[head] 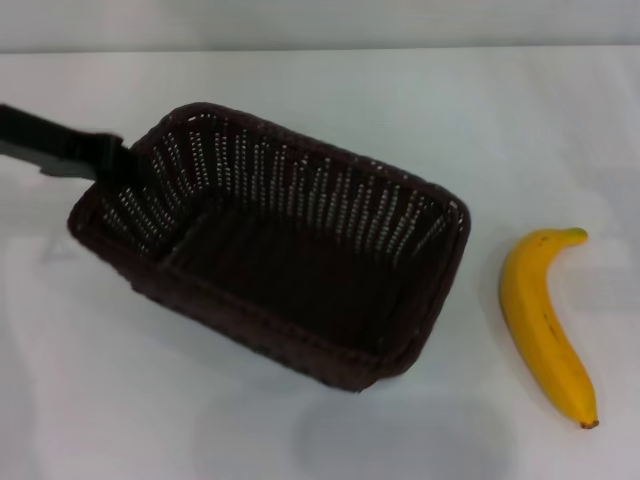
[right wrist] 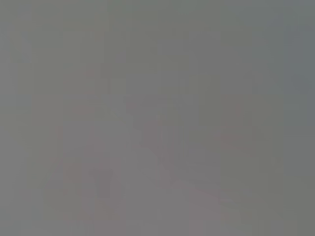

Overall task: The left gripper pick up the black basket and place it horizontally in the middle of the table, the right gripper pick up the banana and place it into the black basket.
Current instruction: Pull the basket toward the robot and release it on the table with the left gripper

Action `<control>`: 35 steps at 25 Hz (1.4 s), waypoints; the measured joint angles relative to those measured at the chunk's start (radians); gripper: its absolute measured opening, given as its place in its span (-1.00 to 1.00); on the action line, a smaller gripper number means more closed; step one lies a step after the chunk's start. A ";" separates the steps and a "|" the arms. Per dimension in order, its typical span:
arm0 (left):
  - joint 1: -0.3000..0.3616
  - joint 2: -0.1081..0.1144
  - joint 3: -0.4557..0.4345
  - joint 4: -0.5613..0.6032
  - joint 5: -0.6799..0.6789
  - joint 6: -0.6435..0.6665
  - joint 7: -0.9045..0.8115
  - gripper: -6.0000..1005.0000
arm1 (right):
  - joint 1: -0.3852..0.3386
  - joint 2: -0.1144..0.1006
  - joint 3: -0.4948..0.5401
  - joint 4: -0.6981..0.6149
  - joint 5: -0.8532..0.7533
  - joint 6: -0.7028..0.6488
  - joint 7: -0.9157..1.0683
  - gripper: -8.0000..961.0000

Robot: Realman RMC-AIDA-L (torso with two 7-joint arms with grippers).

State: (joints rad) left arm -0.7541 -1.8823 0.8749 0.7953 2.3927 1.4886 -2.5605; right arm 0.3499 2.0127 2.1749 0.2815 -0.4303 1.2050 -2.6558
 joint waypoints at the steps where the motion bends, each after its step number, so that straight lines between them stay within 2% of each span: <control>1: -0.003 -0.007 -0.002 0.017 -0.005 0.002 -0.048 -0.67 | 0.000 0.000 0.000 0.001 0.000 0.002 -0.001 0.72; 8: -0.005 -0.068 0.022 0.134 -0.003 0.012 -0.266 -0.65 | -0.007 -0.005 0.003 0.002 0.000 0.005 -0.011 0.72; 11: -0.007 -0.077 0.091 0.154 -0.001 0.017 -0.363 -0.64 | -0.008 -0.007 0.004 0.003 0.000 0.005 -0.030 0.72; 14: -0.007 -0.093 0.120 0.159 -0.002 0.034 -0.432 -0.64 | -0.011 -0.009 0.011 0.005 0.000 0.005 -0.046 0.72; 18: 0.000 -0.114 0.108 0.188 0.026 0.067 -0.453 -0.62 | -0.013 -0.010 0.028 0.005 -0.001 0.005 -0.049 0.72; 19: 0.018 -0.135 0.074 0.247 0.089 0.084 -0.454 -0.62 | -0.015 -0.011 0.031 0.005 -0.001 0.005 -0.049 0.72; 24: 0.064 -0.168 0.044 0.368 0.186 0.115 -0.454 -0.61 | -0.019 -0.011 0.032 0.010 -0.004 0.005 -0.049 0.71; 29: 0.111 -0.188 0.044 0.477 0.213 0.140 -0.455 -0.59 | -0.020 -0.011 0.031 0.015 -0.006 0.006 -0.044 0.71; 35: 0.139 -0.195 0.046 0.487 0.236 0.140 -0.455 -0.57 | -0.020 -0.009 0.026 0.015 -0.007 0.027 -0.042 0.71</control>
State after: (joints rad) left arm -0.6150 -2.0768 0.9205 1.2828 2.6288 1.6288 -3.0158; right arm 0.3297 2.0033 2.2004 0.2967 -0.4373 1.2317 -2.6975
